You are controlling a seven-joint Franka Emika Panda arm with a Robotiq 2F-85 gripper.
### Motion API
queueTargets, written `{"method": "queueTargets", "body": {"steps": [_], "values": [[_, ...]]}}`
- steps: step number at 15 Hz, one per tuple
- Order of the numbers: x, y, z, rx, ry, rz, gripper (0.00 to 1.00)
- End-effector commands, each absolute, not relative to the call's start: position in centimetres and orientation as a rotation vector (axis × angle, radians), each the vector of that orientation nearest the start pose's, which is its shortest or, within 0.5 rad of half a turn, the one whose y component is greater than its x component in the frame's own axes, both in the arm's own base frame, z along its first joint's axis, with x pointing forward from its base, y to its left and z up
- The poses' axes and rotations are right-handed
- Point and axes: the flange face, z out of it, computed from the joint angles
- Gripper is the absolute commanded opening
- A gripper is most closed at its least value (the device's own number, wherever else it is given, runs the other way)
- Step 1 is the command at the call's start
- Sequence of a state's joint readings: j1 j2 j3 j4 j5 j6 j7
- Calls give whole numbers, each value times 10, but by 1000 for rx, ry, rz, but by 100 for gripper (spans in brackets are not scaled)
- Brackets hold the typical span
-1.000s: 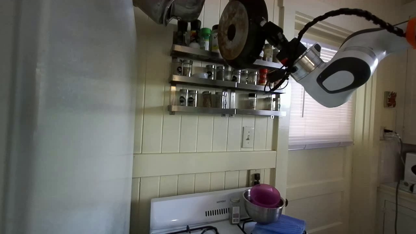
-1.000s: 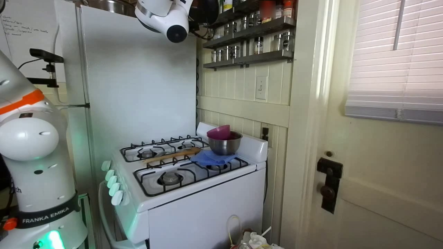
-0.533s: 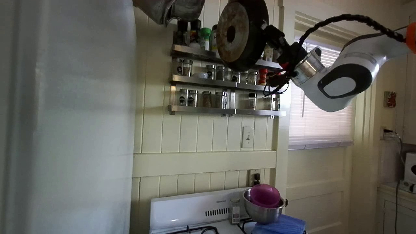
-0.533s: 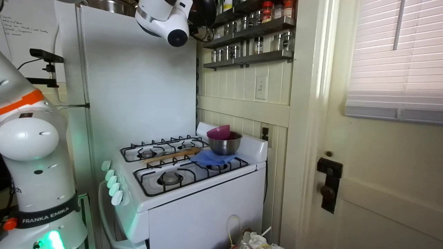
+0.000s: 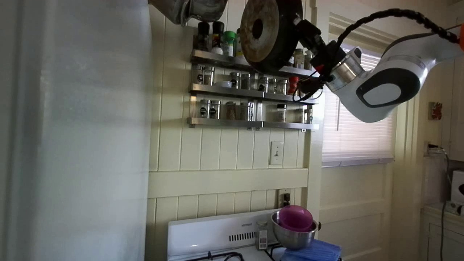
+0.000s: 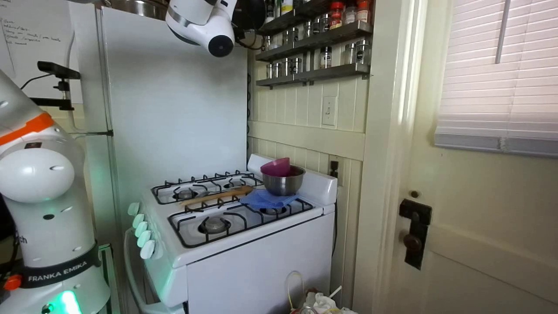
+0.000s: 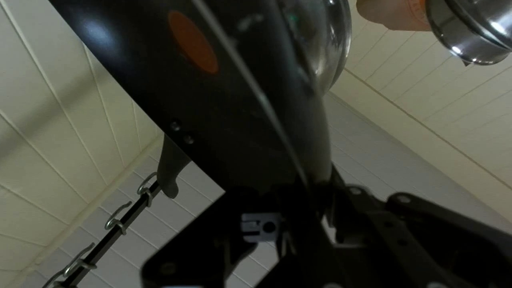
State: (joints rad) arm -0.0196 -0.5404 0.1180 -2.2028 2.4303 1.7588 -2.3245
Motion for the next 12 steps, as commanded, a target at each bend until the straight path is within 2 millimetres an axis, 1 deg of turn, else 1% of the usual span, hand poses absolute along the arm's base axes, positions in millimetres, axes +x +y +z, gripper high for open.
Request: {"method": "queueTargets", "body": {"steps": [1, 6, 10, 12], "values": [[393, 119, 757, -604, -791, -2158, 2], [393, 121, 749, -587, -813, -2190, 2], [398, 126, 744, -619, -844, -2198, 2], [399, 124, 741, -689, -844, -2114, 2]]}}
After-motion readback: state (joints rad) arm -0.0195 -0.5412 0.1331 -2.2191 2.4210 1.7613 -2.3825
